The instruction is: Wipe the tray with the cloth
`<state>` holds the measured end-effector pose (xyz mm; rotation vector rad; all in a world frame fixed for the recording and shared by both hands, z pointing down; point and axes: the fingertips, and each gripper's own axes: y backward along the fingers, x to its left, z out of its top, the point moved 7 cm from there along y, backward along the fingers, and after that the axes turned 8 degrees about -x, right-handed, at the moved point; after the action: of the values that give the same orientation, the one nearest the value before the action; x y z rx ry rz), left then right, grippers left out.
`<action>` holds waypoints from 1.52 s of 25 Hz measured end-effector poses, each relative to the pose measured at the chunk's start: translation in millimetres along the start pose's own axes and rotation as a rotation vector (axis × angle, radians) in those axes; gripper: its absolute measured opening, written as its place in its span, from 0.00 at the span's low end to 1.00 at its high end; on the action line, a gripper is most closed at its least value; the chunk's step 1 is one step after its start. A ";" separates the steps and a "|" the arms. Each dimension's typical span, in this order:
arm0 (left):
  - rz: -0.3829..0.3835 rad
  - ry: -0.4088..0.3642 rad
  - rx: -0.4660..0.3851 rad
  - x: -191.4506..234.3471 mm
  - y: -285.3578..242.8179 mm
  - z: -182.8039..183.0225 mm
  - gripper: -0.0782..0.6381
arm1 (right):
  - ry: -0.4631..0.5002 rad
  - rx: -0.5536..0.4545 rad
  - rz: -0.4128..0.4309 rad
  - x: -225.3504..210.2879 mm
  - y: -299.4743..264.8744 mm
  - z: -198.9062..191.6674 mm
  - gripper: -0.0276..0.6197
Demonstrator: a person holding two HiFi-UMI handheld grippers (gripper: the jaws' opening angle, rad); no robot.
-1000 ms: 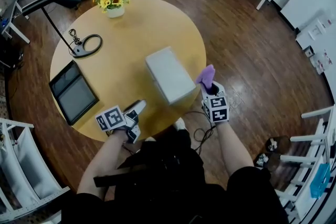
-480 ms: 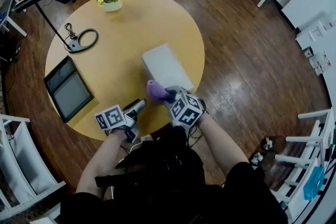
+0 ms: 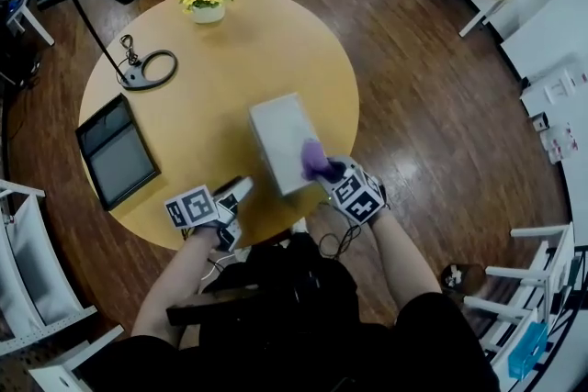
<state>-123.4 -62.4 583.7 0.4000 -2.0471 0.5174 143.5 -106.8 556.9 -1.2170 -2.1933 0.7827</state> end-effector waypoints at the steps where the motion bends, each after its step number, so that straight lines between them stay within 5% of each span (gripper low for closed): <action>1: 0.005 -0.002 -0.010 0.6 -1.8 1.8 0.37 | -0.018 -0.005 -0.006 -6.7 1.5 -4.5 0.17; 7: 0.022 -0.010 -0.047 -3.9 -8.8 7.5 0.37 | -0.117 -0.041 0.041 -29.1 6.2 -15.1 0.17; 13: 0.043 -0.045 -0.105 -13.0 -9.2 20.9 0.37 | -0.120 -0.011 -0.065 -63.2 6.4 -4.1 0.17; 17: 0.061 -0.053 -0.155 -11.6 -5.6 38.6 0.37 | -0.159 -0.060 0.157 -37.6 -24.9 53.2 0.17; 20: 0.089 -0.026 -0.174 -0.5 6.8 42.8 0.37 | -0.206 0.031 0.339 1.9 -53.5 80.3 0.17; 23: 0.104 -0.017 -0.192 4.8 14.5 43.7 0.37 | -0.164 0.142 0.414 19.8 -70.5 89.4 0.17; 33: 0.104 0.006 -0.193 16.4 17.8 44.3 0.37 | -0.277 0.293 0.387 -26.2 -74.2 65.7 0.17; 38: 0.087 0.018 -0.187 16.7 13.2 46.5 0.37 | -0.431 0.301 0.374 -63.5 -57.0 38.9 0.17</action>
<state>-171.8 -76.0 574.3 0.1949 -2.0814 0.3758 114.4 -195.9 559.3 -1.4169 -2.0733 1.5944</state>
